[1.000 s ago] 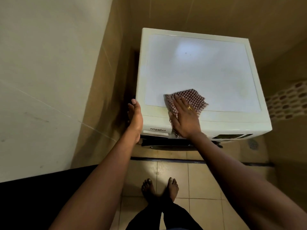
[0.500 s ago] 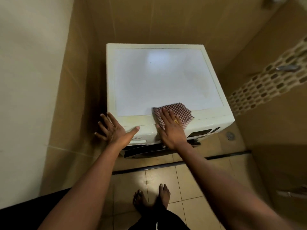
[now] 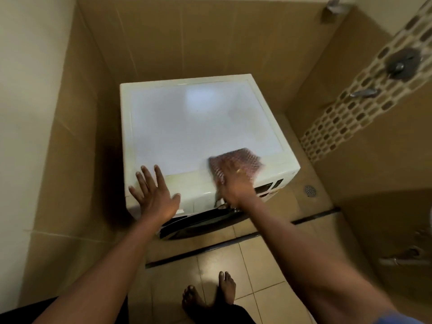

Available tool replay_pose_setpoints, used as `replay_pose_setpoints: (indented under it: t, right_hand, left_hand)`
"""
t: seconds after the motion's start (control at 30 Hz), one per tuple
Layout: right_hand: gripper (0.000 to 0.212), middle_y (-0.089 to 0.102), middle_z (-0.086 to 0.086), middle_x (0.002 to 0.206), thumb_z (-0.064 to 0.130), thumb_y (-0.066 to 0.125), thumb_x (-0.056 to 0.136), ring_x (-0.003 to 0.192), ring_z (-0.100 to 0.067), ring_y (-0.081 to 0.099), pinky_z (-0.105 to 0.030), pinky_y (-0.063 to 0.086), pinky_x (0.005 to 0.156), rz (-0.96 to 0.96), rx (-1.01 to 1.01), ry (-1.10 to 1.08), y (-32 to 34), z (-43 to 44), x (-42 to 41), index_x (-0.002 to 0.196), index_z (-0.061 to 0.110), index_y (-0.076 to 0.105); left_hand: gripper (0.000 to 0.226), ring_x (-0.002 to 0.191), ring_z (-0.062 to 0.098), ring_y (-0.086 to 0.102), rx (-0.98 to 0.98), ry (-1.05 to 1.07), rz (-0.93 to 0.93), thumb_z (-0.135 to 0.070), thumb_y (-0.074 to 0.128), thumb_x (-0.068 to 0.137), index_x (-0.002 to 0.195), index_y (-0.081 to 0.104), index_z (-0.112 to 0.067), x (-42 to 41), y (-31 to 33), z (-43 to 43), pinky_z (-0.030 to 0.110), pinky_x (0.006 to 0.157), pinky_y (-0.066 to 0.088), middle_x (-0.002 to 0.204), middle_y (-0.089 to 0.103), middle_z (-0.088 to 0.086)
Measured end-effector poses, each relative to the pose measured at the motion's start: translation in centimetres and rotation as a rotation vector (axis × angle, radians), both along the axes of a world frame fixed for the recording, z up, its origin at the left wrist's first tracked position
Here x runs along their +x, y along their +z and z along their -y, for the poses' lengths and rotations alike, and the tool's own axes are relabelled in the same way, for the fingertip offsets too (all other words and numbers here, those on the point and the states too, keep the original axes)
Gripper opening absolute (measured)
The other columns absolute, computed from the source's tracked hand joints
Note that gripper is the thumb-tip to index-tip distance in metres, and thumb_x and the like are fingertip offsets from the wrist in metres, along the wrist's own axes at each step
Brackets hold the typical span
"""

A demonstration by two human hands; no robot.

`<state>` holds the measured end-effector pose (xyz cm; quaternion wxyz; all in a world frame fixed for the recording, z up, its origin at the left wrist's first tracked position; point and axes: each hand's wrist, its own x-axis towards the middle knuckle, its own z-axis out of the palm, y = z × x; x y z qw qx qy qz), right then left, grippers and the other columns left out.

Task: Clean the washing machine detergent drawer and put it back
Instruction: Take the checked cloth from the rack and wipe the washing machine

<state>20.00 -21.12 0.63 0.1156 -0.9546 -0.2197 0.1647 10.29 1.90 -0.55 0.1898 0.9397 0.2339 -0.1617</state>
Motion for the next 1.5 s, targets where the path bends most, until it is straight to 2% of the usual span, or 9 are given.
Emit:
replay_pose_setpoints:
  t: [0.1,0.43,0.6,0.83,0.97,1.07,1.27,1.4,1.5]
  right_hand:
    - [0.066,-0.006,0.009,0.173,0.054,0.025,0.11,0.159,-0.018,-0.012,-0.048,0.001,0.13,0.022,0.005,0.199,-0.6,4.4,-1.8,0.166,0.029,-0.001]
    - [0.073,-0.014,0.002,0.173,0.06,0.017,0.107,0.158,-0.027,-0.018,-0.053,-0.01,0.126,-0.063,-0.071,-0.324,-1.1,9.3,8.4,0.166,0.024,-0.004]
    - [0.07,-0.007,0.009,0.173,0.062,0.018,0.107,0.158,-0.017,-0.019,-0.047,-0.006,0.129,0.04,0.024,0.054,-1.2,11.4,8.2,0.166,0.027,0.004]
    - [0.077,-0.012,0.002,0.173,0.067,0.01,0.104,0.158,-0.026,-0.02,-0.054,-0.005,0.128,0.032,-0.04,-0.116,-2.4,9.1,18.8,0.166,0.024,-0.003]
    - [0.069,-0.01,0.002,0.173,0.06,0.017,0.108,0.158,-0.024,-0.019,-0.052,-0.004,0.129,0.067,0.0,0.207,-3.1,6.4,17.7,0.166,0.025,0.001]
    - [0.065,-0.002,0.008,0.174,0.055,0.026,0.11,0.159,-0.015,-0.014,-0.044,-0.004,0.129,0.119,0.071,0.408,-3.0,8.9,18.9,0.166,0.029,0.007]
    - [0.065,0.004,0.002,0.174,0.055,0.023,0.109,0.16,-0.026,-0.008,-0.054,0.005,0.128,0.132,0.084,0.168,-3.7,2.1,20.5,0.166,0.026,0.012]
    - [0.068,0.004,0.002,0.174,0.055,0.03,0.107,0.161,-0.026,-0.006,-0.048,-0.003,0.129,0.121,0.084,0.639,-3.9,3.2,17.6,0.166,0.028,0.011]
    - [0.065,0.003,0.007,0.174,0.054,0.03,0.109,0.16,-0.019,-0.007,-0.048,0.002,0.13,0.133,0.109,0.637,-3.9,6.9,18.9,0.166,0.031,0.01]
  left_hand:
    - [0.104,0.151,0.035,-0.037,-0.005,-0.164,-0.013,-0.056,0.052,0.1,0.162,-0.022,-0.019,1.6,1.0,2.3,0.061,0.121,-0.02,0.163,-0.04,0.017]
    - [0.098,0.152,0.034,-0.035,-0.016,-0.313,-0.029,-0.057,0.048,0.102,0.163,-0.022,-0.021,6.9,1.3,6.2,0.058,0.123,-0.017,0.166,-0.035,0.017]
    - [0.106,0.154,0.036,-0.031,-0.007,-0.27,0.036,-0.061,0.054,0.098,0.163,-0.021,-0.022,11.1,1.4,6.1,0.061,0.124,-0.014,0.167,-0.03,0.019]
    - [0.157,0.147,0.042,-0.041,0.054,-0.217,-0.195,-0.085,0.073,0.065,0.151,-0.042,-0.022,15.8,2.1,3.8,0.069,0.116,-0.018,0.157,-0.045,0.024]
    - [0.169,0.147,0.046,-0.04,0.1,-0.245,-0.284,-0.092,0.072,0.052,0.146,-0.046,-0.016,17.4,1.8,3.3,0.073,0.115,-0.015,0.155,-0.045,0.029]
    - [0.173,0.148,0.047,-0.037,0.136,-0.25,-0.297,-0.094,0.071,0.05,0.147,-0.045,-0.012,17.8,1.8,3.5,0.075,0.115,-0.012,0.156,-0.043,0.031]
    - [0.176,0.148,0.049,-0.035,0.185,-0.244,-0.264,-0.094,0.072,0.048,0.145,-0.048,-0.008,17.9,1.9,4.0,0.076,0.116,-0.008,0.155,-0.044,0.031]
    - [0.174,0.148,0.047,-0.036,0.168,-0.218,-0.247,-0.092,0.072,0.051,0.144,-0.049,-0.008,17.5,1.6,3.9,0.076,0.118,-0.006,0.154,-0.046,0.03]
    - [0.173,0.149,0.047,-0.035,0.158,-0.185,-0.224,-0.093,0.07,0.052,0.145,-0.048,-0.007,16.8,1.3,3.9,0.076,0.118,-0.007,0.155,-0.045,0.03]
